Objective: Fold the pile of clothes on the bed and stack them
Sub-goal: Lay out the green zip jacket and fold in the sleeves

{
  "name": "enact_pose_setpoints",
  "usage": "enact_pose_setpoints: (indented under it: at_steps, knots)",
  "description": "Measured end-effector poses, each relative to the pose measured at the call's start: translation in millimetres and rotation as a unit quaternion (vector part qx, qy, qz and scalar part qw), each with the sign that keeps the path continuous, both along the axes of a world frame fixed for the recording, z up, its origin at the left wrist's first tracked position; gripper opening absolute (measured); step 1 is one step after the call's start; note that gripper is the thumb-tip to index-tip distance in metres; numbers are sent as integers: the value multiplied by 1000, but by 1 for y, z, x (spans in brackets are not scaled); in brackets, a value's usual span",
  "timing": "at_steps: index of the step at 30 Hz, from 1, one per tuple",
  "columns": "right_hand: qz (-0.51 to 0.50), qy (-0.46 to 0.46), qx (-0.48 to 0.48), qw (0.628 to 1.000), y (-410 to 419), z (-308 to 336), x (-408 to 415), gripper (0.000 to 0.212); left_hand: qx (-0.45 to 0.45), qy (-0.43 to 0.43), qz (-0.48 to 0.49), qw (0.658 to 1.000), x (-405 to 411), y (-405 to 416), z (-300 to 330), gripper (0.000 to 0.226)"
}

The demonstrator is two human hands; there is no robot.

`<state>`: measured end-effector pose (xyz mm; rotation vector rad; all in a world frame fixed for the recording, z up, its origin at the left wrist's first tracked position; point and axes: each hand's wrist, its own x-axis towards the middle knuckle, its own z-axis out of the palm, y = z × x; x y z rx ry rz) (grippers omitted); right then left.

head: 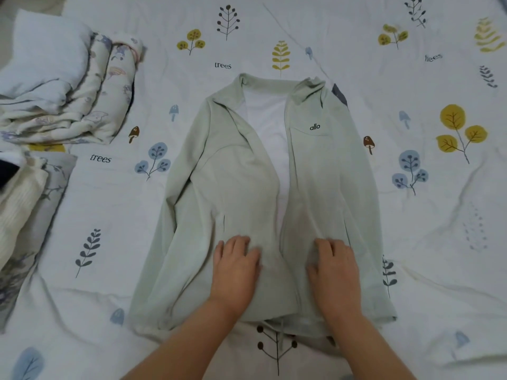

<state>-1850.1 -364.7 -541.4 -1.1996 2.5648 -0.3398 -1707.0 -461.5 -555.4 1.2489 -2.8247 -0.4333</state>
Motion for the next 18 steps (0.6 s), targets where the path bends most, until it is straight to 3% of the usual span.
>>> enact_pose_setpoints:
  at_steps: [2,4,6,9,11,13,15,16,18]
  knots:
    - [-39,-49,11,998,7,17,7,29,11,57,57,997,3,9,13,27]
    - [-65,-132,86,985,17,32,20,11,66,59,104,991,6,24,27,23]
    - [-73,-191,148,967,32,35,33,26,205,-1,189,960,6,43,33,35]
    - [-144,-275,213,927,49,29,52,36,328,-57,288,898,4,62,30,49]
    - [-186,-310,232,903,57,22,60,36,425,0,389,817,5,68,26,50]
    - [-262,-378,189,868,59,20,62,36,508,103,493,698,2,72,26,46]
    - [-375,-484,84,786,58,21,62,36,549,178,573,581,-1,76,30,40]
    - [-422,-525,45,737,56,21,62,35,552,202,602,541,-2,78,31,37]
    - [-483,-579,-5,657,50,25,64,32,538,234,632,506,-2,77,33,34]
